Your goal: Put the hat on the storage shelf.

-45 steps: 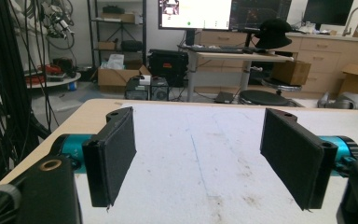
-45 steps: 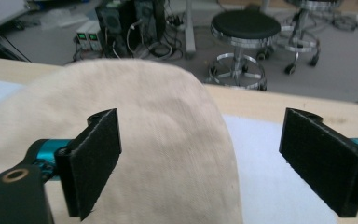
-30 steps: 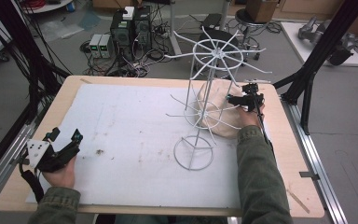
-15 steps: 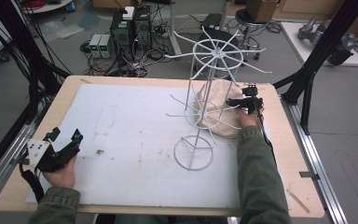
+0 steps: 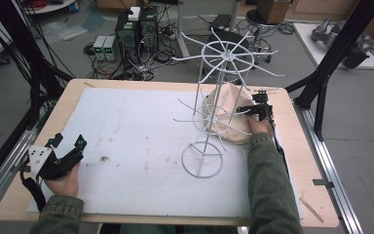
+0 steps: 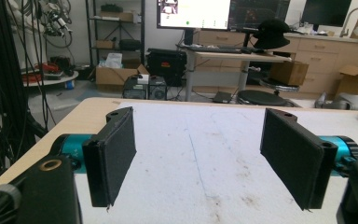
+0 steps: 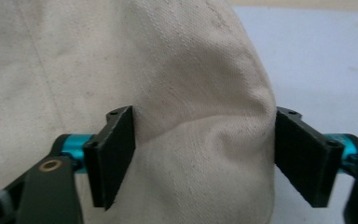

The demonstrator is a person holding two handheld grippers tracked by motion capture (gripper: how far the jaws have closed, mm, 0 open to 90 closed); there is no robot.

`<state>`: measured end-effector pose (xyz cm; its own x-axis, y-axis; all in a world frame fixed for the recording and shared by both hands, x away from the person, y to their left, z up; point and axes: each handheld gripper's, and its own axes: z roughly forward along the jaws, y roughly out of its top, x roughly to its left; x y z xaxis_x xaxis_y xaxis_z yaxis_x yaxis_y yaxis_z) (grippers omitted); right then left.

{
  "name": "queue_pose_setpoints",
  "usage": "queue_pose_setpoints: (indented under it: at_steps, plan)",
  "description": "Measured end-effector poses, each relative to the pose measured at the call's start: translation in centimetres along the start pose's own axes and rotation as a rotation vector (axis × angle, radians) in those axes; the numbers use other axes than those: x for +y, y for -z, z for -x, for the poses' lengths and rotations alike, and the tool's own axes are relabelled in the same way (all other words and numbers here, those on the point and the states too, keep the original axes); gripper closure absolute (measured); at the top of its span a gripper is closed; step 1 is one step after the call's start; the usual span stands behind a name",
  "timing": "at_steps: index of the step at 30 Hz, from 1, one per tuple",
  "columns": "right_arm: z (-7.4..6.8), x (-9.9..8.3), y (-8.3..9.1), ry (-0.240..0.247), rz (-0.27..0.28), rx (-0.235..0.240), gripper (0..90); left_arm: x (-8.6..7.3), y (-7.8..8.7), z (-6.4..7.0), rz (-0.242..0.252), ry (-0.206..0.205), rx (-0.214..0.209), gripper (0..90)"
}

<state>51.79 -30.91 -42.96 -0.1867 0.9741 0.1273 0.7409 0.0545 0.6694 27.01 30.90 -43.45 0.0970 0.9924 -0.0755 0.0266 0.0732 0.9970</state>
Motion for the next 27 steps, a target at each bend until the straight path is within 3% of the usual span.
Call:
queue_pose_setpoints:
  at_steps: [4, 6, 7, 13, 22, 27]
  plan:
    - [-0.1, 0.0, 0.0, 0.007, -0.035, 0.023, 44.7, 0.0, 0.0, 0.0, -0.003, 0.005, -0.001, 26.6]
    - [-0.1, 0.0, 0.0, 0.016, -0.039, 0.021, 47.8, 0.0, 0.0, -0.1, -0.002, 0.008, 0.001, 26.6]
    - [-0.1, 0.0, 0.1, 0.021, -0.050, 0.018, 56.4, 0.0, 0.0, -0.1, -0.001, 0.008, 0.001, 26.6]
    - [-0.3, 0.2, 0.3, 0.020, -0.073, -0.011, 71.9, 0.0, 0.0, 0.0, -0.001, 0.007, -0.002, 26.6]
    - [-1.1, 0.4, 0.6, 0.065, -0.075, -0.092, 76.9, 0.0, 0.0, -0.1, 0.000, 0.009, -0.002, 26.5]
    - [-1.0, 0.4, 0.8, 0.067, -0.067, -0.094, 77.5, 0.0, 0.0, -0.1, -0.001, 0.008, -0.002, 26.6]
